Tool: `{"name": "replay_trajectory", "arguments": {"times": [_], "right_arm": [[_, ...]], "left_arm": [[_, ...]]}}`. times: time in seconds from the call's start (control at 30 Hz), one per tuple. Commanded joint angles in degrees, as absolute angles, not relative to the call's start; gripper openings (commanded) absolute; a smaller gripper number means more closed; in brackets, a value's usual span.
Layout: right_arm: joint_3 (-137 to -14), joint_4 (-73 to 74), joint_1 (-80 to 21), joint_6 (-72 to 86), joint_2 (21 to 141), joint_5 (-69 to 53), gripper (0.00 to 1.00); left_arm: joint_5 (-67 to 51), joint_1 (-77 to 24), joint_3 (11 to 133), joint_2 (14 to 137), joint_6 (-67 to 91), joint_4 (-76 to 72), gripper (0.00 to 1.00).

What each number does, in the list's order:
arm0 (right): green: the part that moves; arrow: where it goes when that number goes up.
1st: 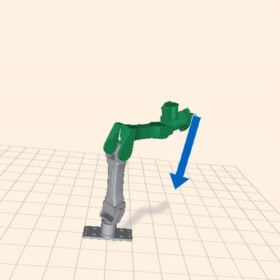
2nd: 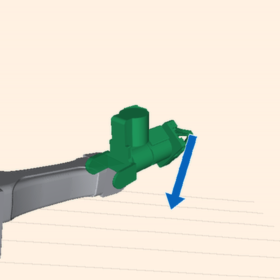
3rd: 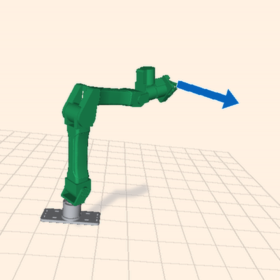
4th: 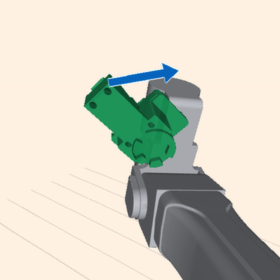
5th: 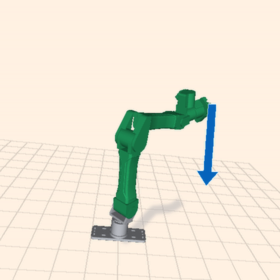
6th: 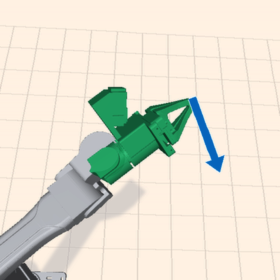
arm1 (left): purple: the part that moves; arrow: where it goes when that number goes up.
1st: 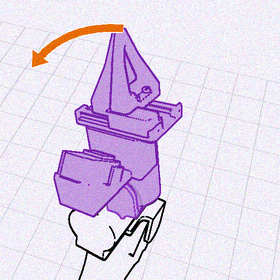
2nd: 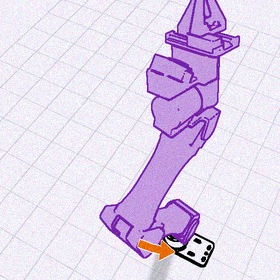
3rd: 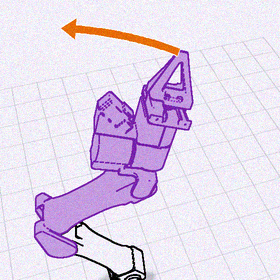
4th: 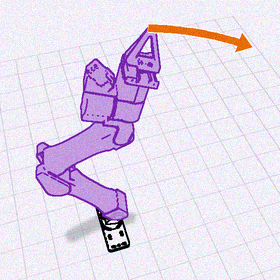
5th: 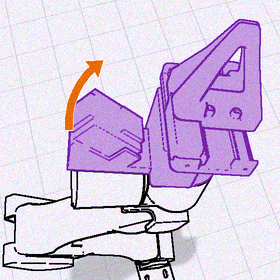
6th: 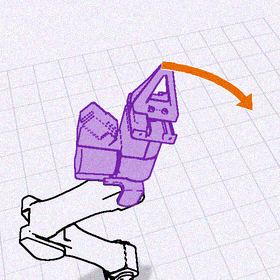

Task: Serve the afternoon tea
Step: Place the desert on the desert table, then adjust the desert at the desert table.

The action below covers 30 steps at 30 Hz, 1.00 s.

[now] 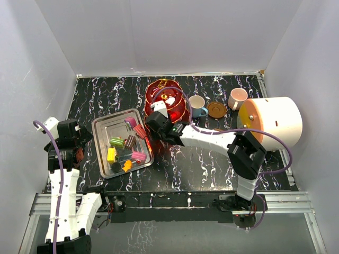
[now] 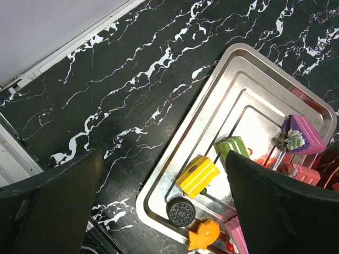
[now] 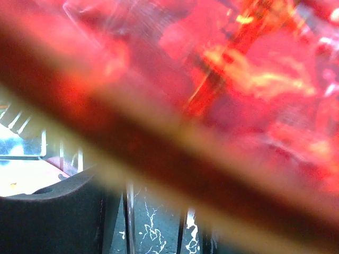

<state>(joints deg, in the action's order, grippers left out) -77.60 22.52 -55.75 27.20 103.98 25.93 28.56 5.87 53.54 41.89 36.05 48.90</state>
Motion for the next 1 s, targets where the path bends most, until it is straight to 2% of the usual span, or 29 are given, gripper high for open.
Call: {"name": "replay_trajectory", "arguments": {"times": [0.0, 0.53, 0.8, 0.97], "right_arm": [[-81.25, 23.28, -55.25, 26.38, 102.58, 26.13, 0.49], [-87.45, 30.88, -54.98, 25.32, 96.41, 7.0, 0.49], [-85.5, 33.55, -54.93, 23.68, 90.9, -2.54, 0.47], [-81.21, 36.15, -54.93, 25.52, 83.44, -1.65, 0.46]], "left_arm": [[29.53, 5.63, 53.35, 41.42, 36.3, 49.31, 0.99], [29.53, 5.67, 53.36, 41.31, 36.3, 49.27, 0.99], [29.27, 5.64, 53.36, 41.57, 36.23, 49.13, 0.99], [29.44, 5.64, 53.45, 41.64, 36.46, 49.39, 0.99]]}}
